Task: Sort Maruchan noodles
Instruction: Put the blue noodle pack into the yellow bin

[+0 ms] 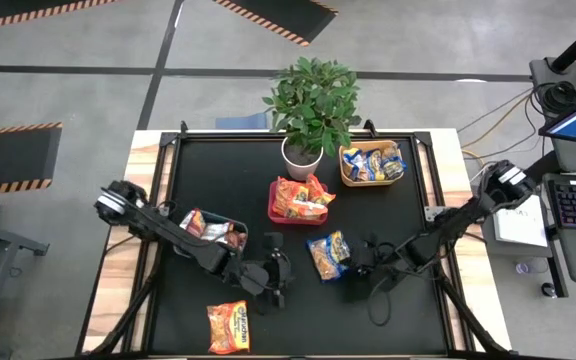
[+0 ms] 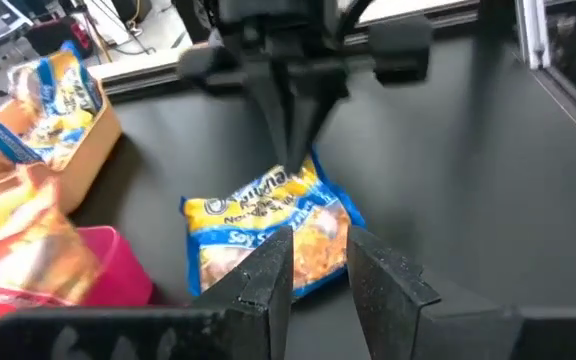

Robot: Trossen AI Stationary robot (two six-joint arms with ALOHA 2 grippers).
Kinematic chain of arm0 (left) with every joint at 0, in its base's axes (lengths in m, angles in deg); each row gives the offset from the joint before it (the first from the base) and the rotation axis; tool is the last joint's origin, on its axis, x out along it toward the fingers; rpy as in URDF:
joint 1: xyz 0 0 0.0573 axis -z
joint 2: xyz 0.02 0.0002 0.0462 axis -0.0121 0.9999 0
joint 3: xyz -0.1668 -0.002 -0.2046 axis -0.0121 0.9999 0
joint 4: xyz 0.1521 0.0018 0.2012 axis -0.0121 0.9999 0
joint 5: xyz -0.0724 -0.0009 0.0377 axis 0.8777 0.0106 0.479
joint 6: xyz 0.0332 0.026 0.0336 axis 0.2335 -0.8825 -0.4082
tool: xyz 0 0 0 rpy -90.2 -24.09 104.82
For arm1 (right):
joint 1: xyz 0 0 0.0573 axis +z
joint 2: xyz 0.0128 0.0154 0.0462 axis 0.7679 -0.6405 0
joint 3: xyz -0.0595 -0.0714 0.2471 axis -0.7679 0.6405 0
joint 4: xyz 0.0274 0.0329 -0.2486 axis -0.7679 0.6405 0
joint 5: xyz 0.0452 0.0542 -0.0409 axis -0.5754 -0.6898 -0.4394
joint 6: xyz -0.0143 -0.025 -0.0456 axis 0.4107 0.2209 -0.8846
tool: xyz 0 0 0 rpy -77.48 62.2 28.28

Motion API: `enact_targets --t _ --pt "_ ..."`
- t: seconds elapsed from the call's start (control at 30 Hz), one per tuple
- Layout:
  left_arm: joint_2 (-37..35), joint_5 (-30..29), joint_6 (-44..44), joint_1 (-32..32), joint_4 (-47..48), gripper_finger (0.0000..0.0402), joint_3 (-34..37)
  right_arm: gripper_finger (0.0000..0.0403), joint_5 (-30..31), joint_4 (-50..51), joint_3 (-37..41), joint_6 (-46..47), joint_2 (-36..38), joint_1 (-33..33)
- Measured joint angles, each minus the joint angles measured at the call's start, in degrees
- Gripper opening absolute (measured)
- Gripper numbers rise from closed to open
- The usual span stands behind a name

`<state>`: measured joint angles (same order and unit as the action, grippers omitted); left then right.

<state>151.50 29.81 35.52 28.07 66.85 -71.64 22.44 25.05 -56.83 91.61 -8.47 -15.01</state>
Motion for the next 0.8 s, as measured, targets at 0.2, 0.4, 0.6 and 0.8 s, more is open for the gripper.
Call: enact_targets --t 0.2,0.4,0.6,0.8 --pt "4.8 -1.3 0.1 -0.2 -1.1 0.0080 -2.4 0.0009 3.6 -0.5 3.1 4.1 0.7 -0.1" --pt "7.3 -3.0 1.4 -0.6 -3.4 0.0080 -3.5 0.0009 7.9 -1.8 4.9 3.8 -1.1 -0.4" --pt "8.0 -3.6 2.8 -0.5 -4.1 0.0080 -3.3 0.0009 7.2 -5.9 4.1 3.2 -3.8 -0.3" --pt "9.3 -3.1 3.1 -0.8 -5.4 0.0080 -3.5 0.0009 6.1 -3.8 3.3 3.2 -1.0 -0.1"
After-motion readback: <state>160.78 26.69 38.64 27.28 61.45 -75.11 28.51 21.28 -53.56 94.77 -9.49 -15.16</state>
